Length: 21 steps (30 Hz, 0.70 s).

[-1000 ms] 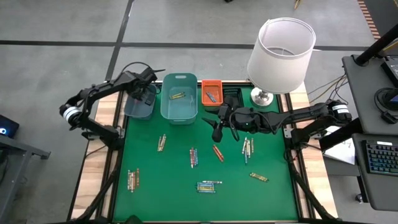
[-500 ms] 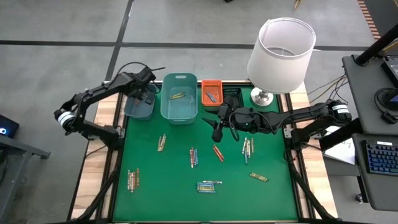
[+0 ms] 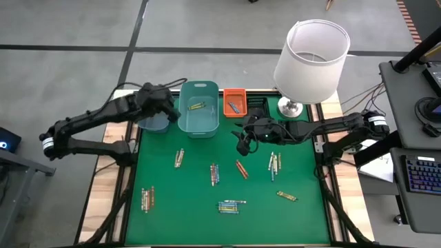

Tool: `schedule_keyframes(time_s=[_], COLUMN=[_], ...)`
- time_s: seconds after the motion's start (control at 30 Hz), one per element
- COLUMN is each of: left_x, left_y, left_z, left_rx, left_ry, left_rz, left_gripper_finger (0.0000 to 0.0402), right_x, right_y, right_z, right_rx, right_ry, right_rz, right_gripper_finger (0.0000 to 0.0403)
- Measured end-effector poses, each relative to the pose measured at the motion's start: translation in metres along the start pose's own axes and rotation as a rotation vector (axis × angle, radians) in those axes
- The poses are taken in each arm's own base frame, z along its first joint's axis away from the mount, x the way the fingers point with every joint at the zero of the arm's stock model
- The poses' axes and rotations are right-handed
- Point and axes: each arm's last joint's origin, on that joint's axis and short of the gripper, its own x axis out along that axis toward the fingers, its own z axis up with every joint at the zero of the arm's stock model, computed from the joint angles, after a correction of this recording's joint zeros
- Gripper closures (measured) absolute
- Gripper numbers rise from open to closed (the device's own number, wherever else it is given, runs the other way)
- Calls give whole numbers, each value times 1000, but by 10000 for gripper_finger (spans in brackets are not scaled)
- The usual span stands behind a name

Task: Sort crayons
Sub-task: Put the orange crayon into the blue bin

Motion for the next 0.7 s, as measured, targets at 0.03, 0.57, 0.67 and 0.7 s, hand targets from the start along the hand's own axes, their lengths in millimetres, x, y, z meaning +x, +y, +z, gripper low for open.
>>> schedule_keyframes(time_s=[0.03, 0.57, 0.67, 0.7], left_x=[-3, 8, 8, 8], left_y=[-3, -24, -22, -22], left_z=[0, -12, -11, -11], left_rx=[24, 432, 424, 422], left_ry=[-37, -592, -591, -588], left_rz=[-21, -332, -322, -323], left_gripper_finger=[333, 333, 333, 333], right_x=[1, 19, 19, 19], right_y=[-4, -82, -84, -83], right_z=[-2, -1, -1, -1], right_rx=[8, 319, 357, 364], right_ry=[22, 152, 178, 184], right_rz=[-15, -12, 66, 87], right_gripper_finger=[239, 239, 239, 239])
